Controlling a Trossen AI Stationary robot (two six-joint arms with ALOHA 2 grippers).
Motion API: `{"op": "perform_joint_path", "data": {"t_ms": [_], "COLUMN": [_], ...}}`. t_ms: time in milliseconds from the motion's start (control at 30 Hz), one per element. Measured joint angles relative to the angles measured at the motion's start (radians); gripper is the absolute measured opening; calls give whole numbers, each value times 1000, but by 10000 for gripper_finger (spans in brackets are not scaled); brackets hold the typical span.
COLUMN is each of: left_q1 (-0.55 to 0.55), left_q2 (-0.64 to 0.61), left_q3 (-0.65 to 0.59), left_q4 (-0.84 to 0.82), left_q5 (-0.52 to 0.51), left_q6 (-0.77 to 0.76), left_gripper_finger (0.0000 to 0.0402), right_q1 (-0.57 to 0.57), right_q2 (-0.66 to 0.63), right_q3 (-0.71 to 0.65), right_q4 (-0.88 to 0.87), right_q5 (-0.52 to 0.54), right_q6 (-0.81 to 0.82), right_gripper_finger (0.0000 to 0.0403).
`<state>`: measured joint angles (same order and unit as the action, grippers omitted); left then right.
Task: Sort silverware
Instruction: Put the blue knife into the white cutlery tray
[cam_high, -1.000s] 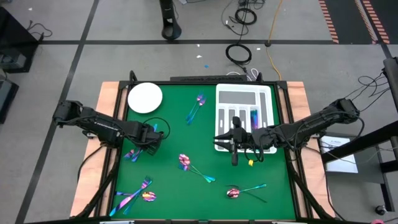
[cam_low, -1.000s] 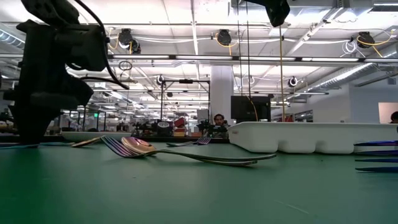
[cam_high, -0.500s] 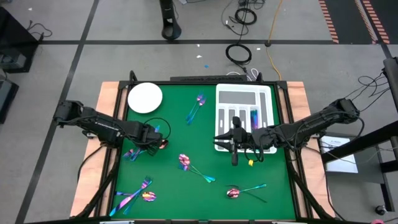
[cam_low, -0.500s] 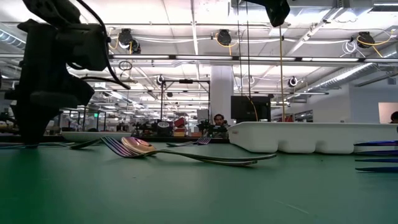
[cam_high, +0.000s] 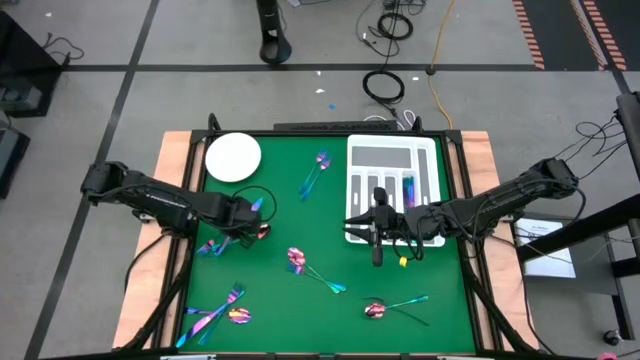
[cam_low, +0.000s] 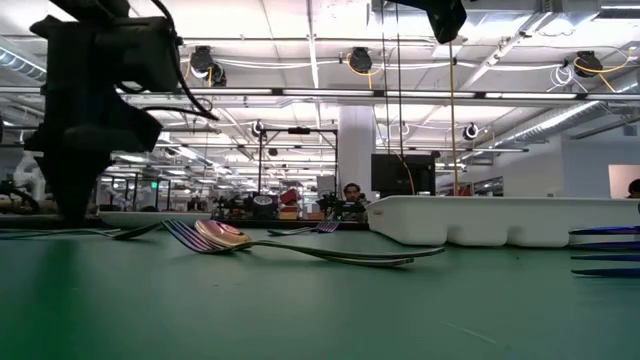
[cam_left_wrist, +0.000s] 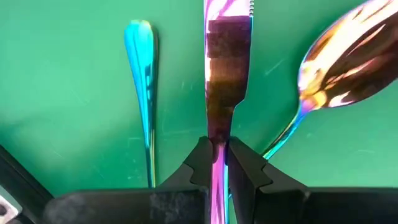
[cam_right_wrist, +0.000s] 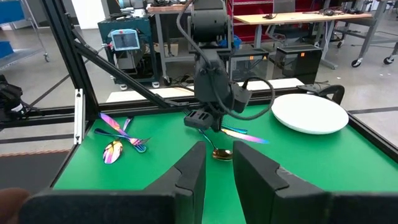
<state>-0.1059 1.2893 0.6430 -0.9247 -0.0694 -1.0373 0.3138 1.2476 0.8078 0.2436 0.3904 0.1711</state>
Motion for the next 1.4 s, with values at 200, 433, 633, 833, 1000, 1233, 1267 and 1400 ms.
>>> {"op": "perform_joint_path", "data": {"t_ms": [200,433,633,833,1000,1233,1267,1400], "left_q1": [0,0,0,0,-5,-38,-42,-50], "left_q2": [-79,-179,-191,-169,-118,-17,-1,55], "left_q3": [26,30,-7,-87,-154,-193,-193,-194], "left_q4": [-5,144,478,901,1238,1655,1690,1771], "left_q5": [-55,-95,-105,-105,-102,-60,-55,-46], "left_q6": [4,23,138,295,405,669,715,820], "left_gripper_finger": [27,27,27,27,27,27,27,27], "right_q1": [0,-4,-41,-89,-133,-177,-184,-204], "right_q2": [0,0,3,54,123,206,213,239], "right_q3": [0,0,0,0,0,0,0,0], "right_q4": [-2,-11,-95,-148,-98,32,48,106], "right_q5": [0,0,1,-15,-162,-188,-188,-202], "right_q6": [0,-24,-11,8,-1,-2,-1,-1], "right_gripper_finger": [70,70,70,70,70,70,70,70]}}
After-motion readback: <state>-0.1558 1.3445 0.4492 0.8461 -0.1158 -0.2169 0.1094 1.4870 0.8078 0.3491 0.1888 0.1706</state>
